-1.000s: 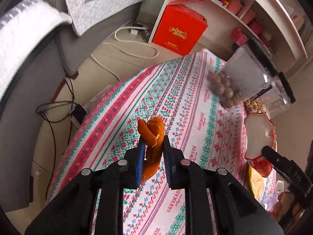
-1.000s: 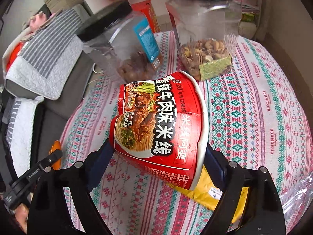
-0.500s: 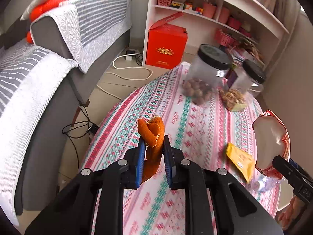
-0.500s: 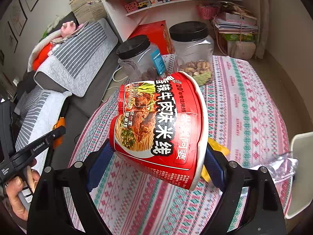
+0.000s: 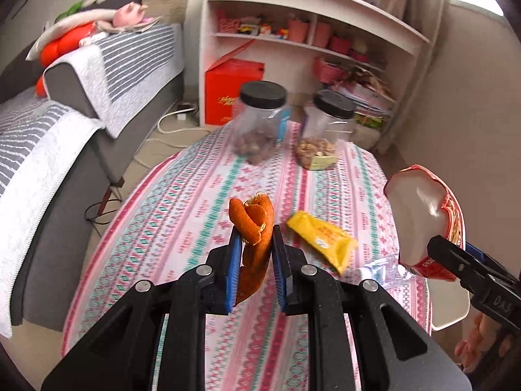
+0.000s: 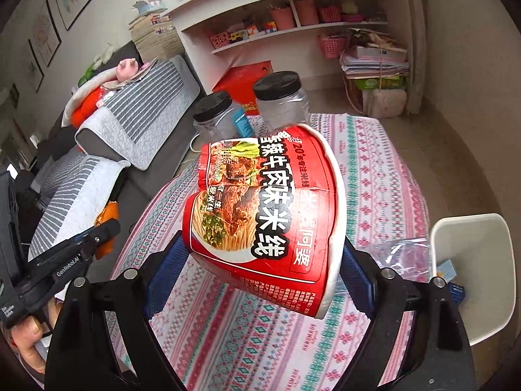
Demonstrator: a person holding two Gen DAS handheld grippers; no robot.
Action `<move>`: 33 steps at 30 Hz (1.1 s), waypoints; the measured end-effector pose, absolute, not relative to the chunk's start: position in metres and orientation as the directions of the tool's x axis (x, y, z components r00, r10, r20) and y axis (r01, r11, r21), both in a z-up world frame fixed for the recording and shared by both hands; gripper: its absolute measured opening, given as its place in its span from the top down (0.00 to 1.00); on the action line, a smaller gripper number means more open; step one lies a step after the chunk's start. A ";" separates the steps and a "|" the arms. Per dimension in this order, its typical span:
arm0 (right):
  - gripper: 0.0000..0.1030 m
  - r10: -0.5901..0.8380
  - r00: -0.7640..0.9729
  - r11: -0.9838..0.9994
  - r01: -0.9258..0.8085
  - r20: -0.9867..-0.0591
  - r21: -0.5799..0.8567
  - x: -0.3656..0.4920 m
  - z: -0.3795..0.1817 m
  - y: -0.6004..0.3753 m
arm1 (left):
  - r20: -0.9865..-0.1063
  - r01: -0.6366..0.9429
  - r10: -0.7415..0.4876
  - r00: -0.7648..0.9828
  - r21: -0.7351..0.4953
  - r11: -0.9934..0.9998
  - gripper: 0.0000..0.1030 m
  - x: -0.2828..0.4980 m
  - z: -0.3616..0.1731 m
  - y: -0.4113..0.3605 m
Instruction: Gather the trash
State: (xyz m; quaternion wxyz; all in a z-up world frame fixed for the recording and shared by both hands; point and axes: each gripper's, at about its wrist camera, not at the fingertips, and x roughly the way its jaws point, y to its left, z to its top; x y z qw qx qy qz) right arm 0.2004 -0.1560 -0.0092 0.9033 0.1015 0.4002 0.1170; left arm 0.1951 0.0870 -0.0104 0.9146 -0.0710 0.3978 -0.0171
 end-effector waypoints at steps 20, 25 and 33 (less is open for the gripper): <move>0.35 0.169 0.609 0.968 0.044 -0.775 0.246 0.195 -0.051 -0.262 | -0.755 0.071 -0.150 0.638 -0.136 0.988 0.81 0.207 -0.041 0.008; 0.30 0.189 0.510 0.939 0.155 -0.839 0.306 0.194 -0.080 -0.281 | -0.771 0.061 -0.141 0.621 -0.132 0.989 0.81 0.207 -0.047 0.017; 0.20 0.137 0.395 0.979 0.083 -0.908 0.184 0.172 -0.100 -0.253 | -0.770 0.049 -0.139 0.622 -0.140 0.989 0.81 0.200 -0.043 0.038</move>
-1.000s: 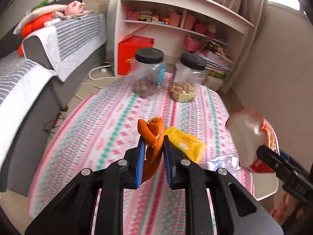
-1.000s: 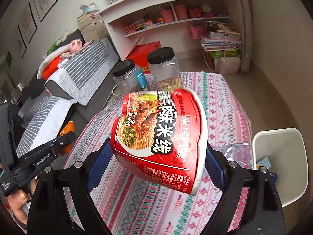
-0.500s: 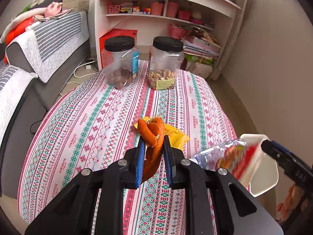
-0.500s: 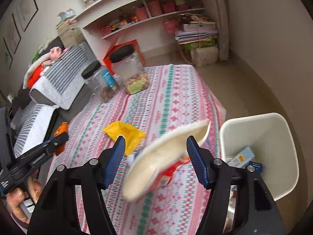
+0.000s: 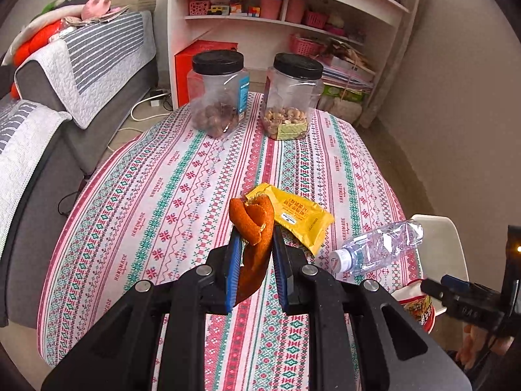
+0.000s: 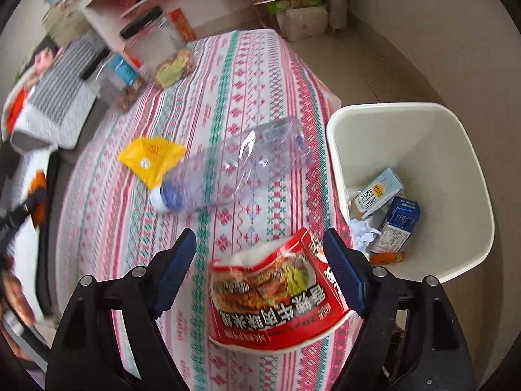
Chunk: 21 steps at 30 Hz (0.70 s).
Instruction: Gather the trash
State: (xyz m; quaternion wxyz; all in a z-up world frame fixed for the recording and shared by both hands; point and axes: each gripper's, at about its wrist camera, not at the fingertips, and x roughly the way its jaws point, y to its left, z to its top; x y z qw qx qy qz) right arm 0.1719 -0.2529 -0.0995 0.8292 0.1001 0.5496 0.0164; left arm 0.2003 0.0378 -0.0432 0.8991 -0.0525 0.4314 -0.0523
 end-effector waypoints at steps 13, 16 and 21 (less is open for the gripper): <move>0.06 0.167 0.214 0.986 -0.023 -0.962 0.166 0.166 -0.147 -0.249 | -0.773 0.043 -0.131 0.621 -0.133 0.990 0.81 0.192 -0.043 0.054; 0.06 0.326 0.162 0.945 -0.076 -0.931 0.318 0.161 -0.147 -0.236 | -0.772 0.041 -0.128 0.623 -0.131 0.990 0.81 0.191 -0.042 0.056; 0.06 0.395 0.144 0.913 -0.166 -0.907 0.372 0.154 -0.149 -0.205 | -0.776 0.027 -0.120 0.620 -0.132 0.991 0.81 0.192 -0.044 0.061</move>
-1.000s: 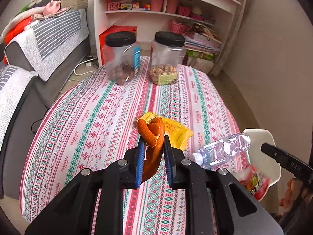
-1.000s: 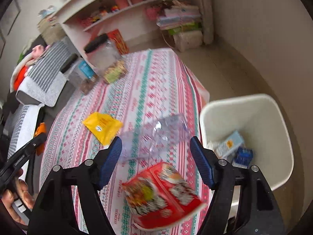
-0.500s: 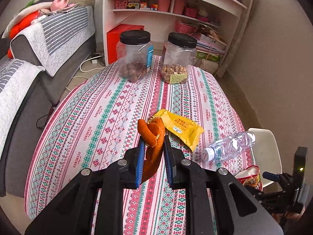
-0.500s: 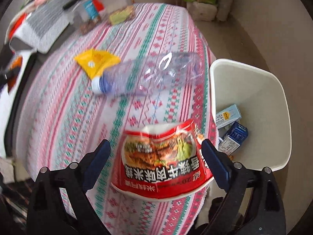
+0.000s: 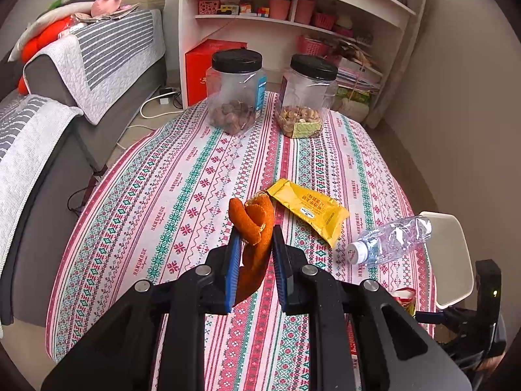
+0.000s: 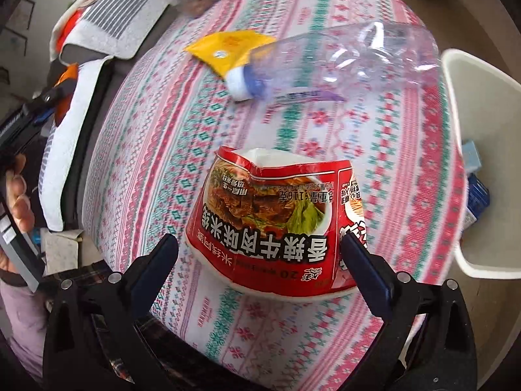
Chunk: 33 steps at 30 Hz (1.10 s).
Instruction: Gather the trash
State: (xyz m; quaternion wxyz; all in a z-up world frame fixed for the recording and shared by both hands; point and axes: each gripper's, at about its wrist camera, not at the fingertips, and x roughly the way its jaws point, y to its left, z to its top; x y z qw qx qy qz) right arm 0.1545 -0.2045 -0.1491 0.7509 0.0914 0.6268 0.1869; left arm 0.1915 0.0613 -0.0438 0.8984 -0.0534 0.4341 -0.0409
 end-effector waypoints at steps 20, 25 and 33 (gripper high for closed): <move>0.24 0.459 0.191 0.883 -0.210 -0.868 0.421 0.161 -0.164 -0.204 | -0.788 0.019 -0.104 0.607 -0.117 0.993 0.81 0.192 -0.051 0.067; 0.57 0.497 0.256 0.858 -0.287 -0.829 0.425 0.158 -0.135 -0.189 | -0.783 0.018 -0.101 0.614 -0.114 0.993 0.81 0.190 -0.050 0.068; 0.72 0.507 0.279 0.831 -0.408 -0.815 0.377 0.157 -0.117 -0.136 | -0.774 0.007 -0.100 0.625 -0.123 0.992 0.81 0.187 -0.044 0.076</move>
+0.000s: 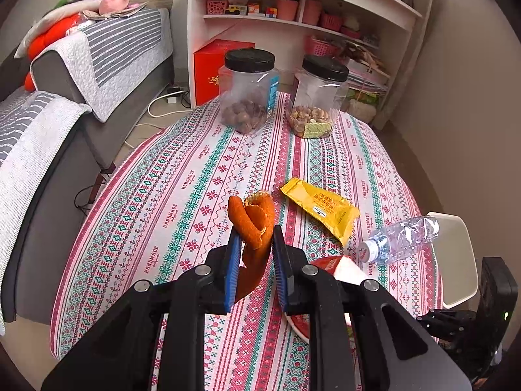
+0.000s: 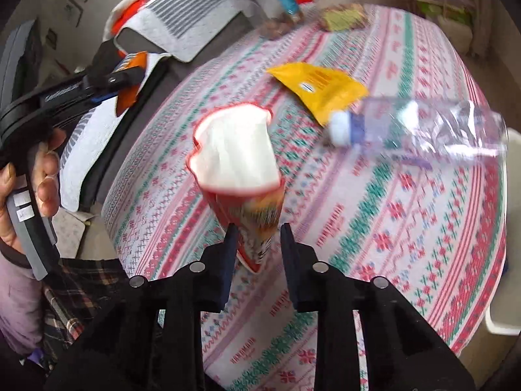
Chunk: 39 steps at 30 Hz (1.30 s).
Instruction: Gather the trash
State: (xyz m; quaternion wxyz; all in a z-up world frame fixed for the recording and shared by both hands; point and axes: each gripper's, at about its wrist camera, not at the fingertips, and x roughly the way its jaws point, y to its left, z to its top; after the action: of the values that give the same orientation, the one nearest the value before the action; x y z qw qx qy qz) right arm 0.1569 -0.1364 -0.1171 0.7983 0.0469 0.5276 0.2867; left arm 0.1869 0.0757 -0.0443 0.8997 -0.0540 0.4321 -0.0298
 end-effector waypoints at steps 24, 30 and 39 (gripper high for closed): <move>0.65 0.445 0.495 0.888 -0.350 -0.746 0.298 0.186 -0.075 -0.095 | -0.754 -0.126 -0.040 0.655 -0.160 0.979 0.81 0.174 -0.034 0.144; 0.65 0.424 0.562 0.902 -0.333 -0.710 0.274 0.185 -0.056 -0.118 | -0.739 -0.098 -0.061 0.670 -0.170 0.981 0.81 0.175 -0.030 0.130; 0.65 0.373 0.620 0.927 -0.276 -0.691 0.253 0.182 -0.047 -0.154 | -0.737 -0.056 -0.095 0.669 -0.177 0.983 0.81 0.185 -0.028 0.098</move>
State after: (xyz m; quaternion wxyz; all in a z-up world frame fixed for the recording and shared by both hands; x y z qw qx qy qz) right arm 0.1821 -0.1545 -0.0473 0.8978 0.0611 0.3969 0.1808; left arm 0.1848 0.0982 -0.0281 0.9089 -0.0924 0.4065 -0.0108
